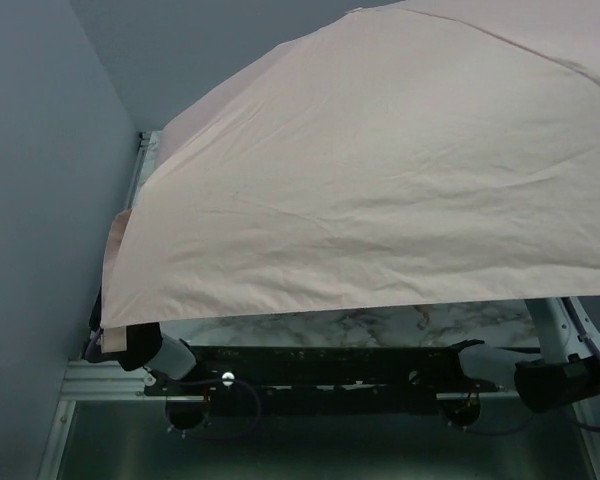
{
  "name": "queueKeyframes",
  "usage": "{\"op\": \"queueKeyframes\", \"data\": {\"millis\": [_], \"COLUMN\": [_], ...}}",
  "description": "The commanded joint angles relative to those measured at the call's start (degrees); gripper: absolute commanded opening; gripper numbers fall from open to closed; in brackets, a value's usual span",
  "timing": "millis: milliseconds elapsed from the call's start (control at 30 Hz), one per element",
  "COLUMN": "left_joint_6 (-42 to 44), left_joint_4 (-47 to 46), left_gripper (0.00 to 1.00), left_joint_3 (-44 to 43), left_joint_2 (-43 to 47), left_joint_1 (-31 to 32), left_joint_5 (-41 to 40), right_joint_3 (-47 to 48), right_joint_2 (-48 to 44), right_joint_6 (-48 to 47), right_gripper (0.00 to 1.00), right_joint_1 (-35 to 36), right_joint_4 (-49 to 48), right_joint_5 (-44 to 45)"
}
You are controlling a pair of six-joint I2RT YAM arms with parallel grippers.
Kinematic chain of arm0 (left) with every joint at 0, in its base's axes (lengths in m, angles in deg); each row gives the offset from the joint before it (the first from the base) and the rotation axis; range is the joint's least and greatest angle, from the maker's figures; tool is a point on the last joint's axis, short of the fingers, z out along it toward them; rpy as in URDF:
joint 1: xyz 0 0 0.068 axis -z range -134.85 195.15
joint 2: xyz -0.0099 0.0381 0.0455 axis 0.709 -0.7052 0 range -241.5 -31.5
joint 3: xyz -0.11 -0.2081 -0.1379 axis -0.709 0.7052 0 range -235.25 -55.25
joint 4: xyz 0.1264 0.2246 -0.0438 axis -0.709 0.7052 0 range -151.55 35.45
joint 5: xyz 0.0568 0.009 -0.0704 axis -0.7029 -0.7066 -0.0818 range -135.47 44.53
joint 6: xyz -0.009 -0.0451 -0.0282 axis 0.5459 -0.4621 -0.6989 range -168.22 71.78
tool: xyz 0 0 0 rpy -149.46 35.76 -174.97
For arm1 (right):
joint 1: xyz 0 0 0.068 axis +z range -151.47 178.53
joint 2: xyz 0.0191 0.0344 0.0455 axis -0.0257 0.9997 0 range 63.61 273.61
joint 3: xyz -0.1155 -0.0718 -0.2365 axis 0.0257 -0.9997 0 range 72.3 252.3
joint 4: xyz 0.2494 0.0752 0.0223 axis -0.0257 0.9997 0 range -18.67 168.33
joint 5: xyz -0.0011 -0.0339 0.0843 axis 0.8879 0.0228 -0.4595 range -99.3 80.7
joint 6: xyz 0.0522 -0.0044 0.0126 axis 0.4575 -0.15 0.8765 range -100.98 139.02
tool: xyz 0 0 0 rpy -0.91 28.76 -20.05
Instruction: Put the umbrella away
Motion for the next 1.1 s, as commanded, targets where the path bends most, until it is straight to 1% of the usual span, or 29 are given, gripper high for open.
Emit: {"op": "queueKeyframes", "data": {"millis": [0, 133, 200, 300, 500, 600, 733, 933, 1067], "left_joint_6": [0.9, 1.9, 3.1, 4.5, 5.0, 5.3, 5.5, 6.5, 7.9], "left_joint_4": [-0.9, 1.3, 2.8, 5.6, 12.4, 12.9, 15.8, 16.9, 14.6], "left_gripper": [0.87, 0.90, 0.90, 0.90, 0.84, 0.81, 0.77, 0.72, 0.71], "left_joint_3": [2.2, 2.1, 0.7, -3.1, -8.8, -11.1, -14.4, -16.1, -16.2], "left_joint_2": [4.0, 5.0, 4.8, 3.7, 1.5, 0.2, -1.2, -2.6, -3.5], "left_joint_1": [-1.0, -1.4, -1.8, -2.3, -2.7, -3.0, -3.1, -3.2, -3.2], "left_joint_5": [-10.5, -18.8, -20.5, -21.1, -24.1, -24.3, -24.2, -26.1, -27.1], "right_joint_3": [2.1, 1.6, 1.6, 1.9, 1.8, 1.6, 1.5, 2.1, 2.4], "right_joint_2": [-0.6, -0.6, -0.7, -1.0, -1.5, -1.6, -1.7, -1.7, -1.8], "right_joint_6": [-13.7, -16.4, -17.3, -18.4, -18.4, -18.6, -19.7, -21.6, -22.2], "right_gripper": [0.01, 0.01, 0.01, 0.01, 0.01, 0.01, 0.01, 0.01, 0.01], "right_joint_1": [-0.1, -0.1, -0.2, -0.1, -0.1, -0.1, -0.1, -0.1, -0.1], "right_joint_4": [11.8, 13.9, 14.6, 15.6, 15.6, 15.8, 16.8, 18.6, 19.3], "right_joint_5": [5.3, 6.8, 7.2, 7.5, 6.9, 7.0, 7.5, 7.4, 7.1]}}
